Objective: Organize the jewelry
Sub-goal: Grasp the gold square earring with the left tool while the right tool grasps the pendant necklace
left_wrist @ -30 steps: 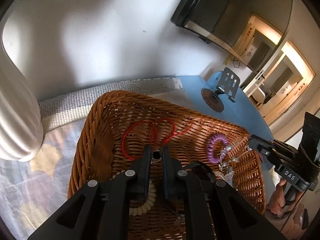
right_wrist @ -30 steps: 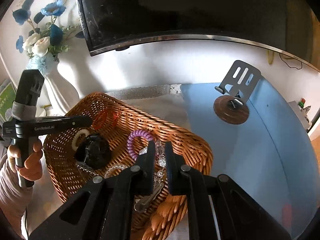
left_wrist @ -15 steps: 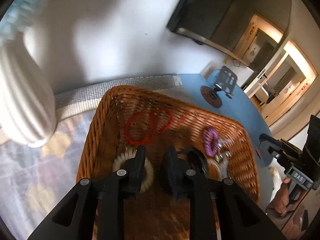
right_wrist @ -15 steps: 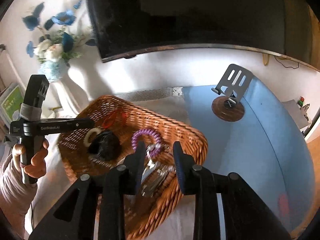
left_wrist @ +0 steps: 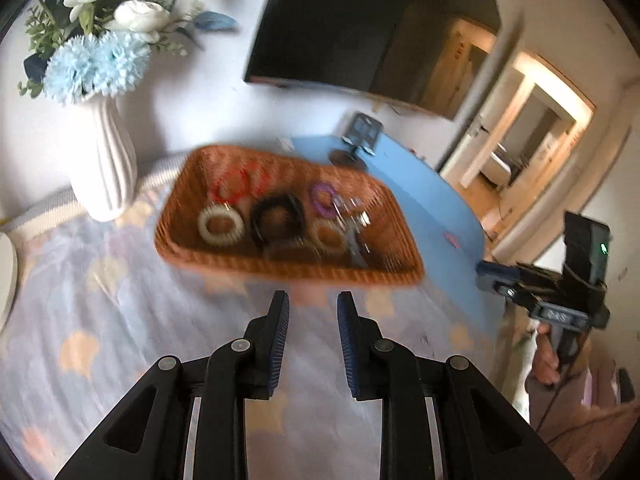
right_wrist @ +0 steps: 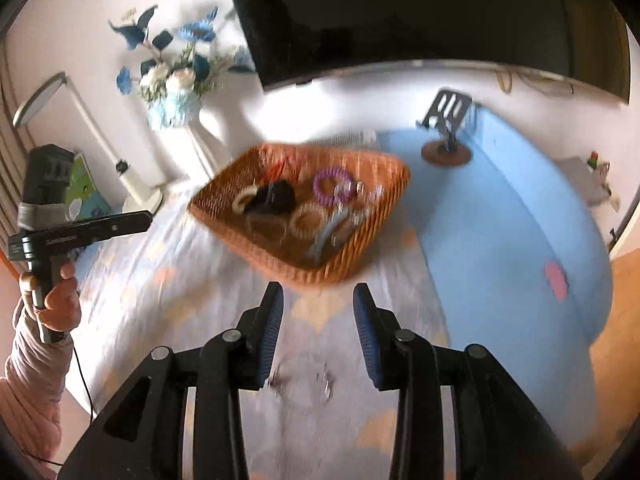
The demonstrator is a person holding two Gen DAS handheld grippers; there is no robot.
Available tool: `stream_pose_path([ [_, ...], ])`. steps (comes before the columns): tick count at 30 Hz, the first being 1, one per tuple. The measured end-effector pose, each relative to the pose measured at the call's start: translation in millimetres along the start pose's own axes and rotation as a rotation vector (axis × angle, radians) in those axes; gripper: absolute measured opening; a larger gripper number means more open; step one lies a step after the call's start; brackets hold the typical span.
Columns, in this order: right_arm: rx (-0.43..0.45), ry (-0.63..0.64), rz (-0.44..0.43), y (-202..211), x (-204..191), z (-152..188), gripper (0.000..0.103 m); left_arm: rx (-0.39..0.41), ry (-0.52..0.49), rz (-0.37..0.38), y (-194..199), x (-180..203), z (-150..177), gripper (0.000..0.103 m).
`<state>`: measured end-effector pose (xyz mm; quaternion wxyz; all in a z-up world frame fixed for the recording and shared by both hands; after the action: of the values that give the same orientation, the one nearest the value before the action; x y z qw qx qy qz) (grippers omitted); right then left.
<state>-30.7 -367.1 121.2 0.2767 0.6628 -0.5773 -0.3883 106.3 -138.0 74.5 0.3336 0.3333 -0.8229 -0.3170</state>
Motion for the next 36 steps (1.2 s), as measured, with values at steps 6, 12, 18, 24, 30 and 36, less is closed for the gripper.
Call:
stream_pose_path([
  [6,-0.082,0.027,-0.019,-26,-16,43,0.039,-0.093,0.023,0.049,-42,6,59,0.025],
  [12,-0.094,0.133,-0.013,-35,-33,64,0.039,-0.171,-0.042,0.052,-82,26,78,0.025],
  [18,-0.126,0.194,-0.066,-49,-40,72,0.039,-0.2,-0.131,0.016,-102,48,81,0.025],
  [24,-0.147,0.23,-0.077,-65,-44,71,0.039,-0.202,-0.155,-0.016,-108,48,85,0.025],
  [30,-0.167,0.246,-0.064,-82,-45,72,0.039,-0.2,-0.139,-0.013,-109,46,82,0.025],
  [36,-0.15,0.26,-0.059,-85,-46,72,0.038,-0.185,-0.153,-0.043,-110,49,80,0.025],
])
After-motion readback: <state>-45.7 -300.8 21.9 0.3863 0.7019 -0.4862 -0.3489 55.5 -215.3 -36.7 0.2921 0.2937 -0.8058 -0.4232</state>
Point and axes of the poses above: each gripper's, at about its wrist camera, not at the fingertips, and y roughly against the way its jaws point, x to its right, z to its underside, the point moved 3 cm from there along -y, roughly the way its jaws point, and after that the axes turned 5 degrees about -x, right-handed, at the moved point
